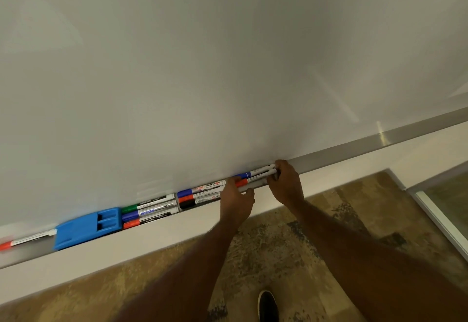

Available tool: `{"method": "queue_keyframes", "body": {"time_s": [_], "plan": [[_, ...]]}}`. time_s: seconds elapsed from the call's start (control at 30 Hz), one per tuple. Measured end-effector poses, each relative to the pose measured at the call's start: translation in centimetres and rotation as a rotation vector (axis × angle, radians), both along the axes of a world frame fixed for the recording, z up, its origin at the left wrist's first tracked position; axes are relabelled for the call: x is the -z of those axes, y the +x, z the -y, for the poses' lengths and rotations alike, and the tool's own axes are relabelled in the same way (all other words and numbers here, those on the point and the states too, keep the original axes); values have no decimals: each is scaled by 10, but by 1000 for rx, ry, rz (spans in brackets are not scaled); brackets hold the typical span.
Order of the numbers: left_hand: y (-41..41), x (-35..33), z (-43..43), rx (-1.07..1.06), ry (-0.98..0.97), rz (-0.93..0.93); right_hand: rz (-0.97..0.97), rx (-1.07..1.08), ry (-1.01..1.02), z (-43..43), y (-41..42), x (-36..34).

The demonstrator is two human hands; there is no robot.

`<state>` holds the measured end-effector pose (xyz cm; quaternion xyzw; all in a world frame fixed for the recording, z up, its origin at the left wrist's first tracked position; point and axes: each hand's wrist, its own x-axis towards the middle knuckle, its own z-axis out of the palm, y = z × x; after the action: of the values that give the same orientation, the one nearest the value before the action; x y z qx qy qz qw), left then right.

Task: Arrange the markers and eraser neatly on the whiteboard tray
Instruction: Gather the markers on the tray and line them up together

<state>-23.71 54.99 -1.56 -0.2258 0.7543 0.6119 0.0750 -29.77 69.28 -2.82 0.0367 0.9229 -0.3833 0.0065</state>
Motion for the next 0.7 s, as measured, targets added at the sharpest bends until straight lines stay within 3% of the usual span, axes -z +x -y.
{"method": "queue_keyframes", "body": {"time_s": [0.33,0.7], "plan": [[-2,-12,3,-29,166,40,54,-23,-59,4,2,-10],[6,-17,19,-10,97,-5,65,-5,-123,15,5,-12]]}}
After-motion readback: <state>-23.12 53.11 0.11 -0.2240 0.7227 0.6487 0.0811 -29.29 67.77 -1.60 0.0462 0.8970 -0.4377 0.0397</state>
